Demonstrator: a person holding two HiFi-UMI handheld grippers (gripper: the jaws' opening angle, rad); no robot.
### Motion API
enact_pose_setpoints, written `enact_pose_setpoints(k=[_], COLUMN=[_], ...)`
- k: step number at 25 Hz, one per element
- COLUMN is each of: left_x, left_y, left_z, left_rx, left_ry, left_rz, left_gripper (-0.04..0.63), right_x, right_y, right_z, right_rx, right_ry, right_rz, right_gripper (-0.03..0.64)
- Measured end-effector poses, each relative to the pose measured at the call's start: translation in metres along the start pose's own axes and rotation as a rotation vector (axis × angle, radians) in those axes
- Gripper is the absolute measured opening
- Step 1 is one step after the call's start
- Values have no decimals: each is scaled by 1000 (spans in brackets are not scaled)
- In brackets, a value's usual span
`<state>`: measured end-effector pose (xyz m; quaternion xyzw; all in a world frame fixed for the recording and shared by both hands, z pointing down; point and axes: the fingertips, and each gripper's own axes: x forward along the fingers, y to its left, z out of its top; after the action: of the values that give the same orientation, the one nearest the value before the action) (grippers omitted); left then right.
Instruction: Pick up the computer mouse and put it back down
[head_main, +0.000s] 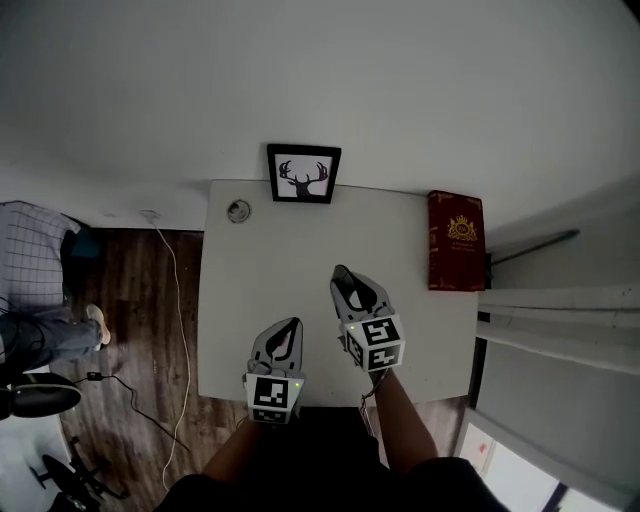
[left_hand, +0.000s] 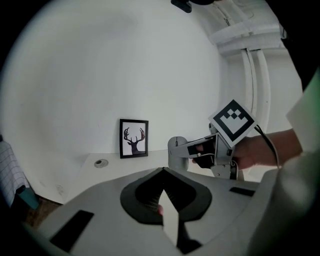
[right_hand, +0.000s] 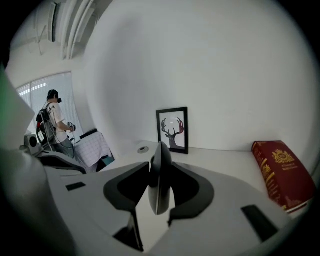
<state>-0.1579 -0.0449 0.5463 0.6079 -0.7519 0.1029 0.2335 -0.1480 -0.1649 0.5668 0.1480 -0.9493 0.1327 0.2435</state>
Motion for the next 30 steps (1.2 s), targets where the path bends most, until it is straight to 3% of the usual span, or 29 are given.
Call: enact_pose_setpoints(k=[21,30], left_x=[31,41], left_y=[11,7], left_z=[2,1], left_rx=[-17,-30], left_ry=[39,60], left_rz=[36,22], left_gripper=[0,0], right_x=[85,97], right_y=[-40,-49], right_z=[-35,-41], right_rx=[66,214], right_ry=[129,119], right_rz=[56,111], right_gripper=[140,140])
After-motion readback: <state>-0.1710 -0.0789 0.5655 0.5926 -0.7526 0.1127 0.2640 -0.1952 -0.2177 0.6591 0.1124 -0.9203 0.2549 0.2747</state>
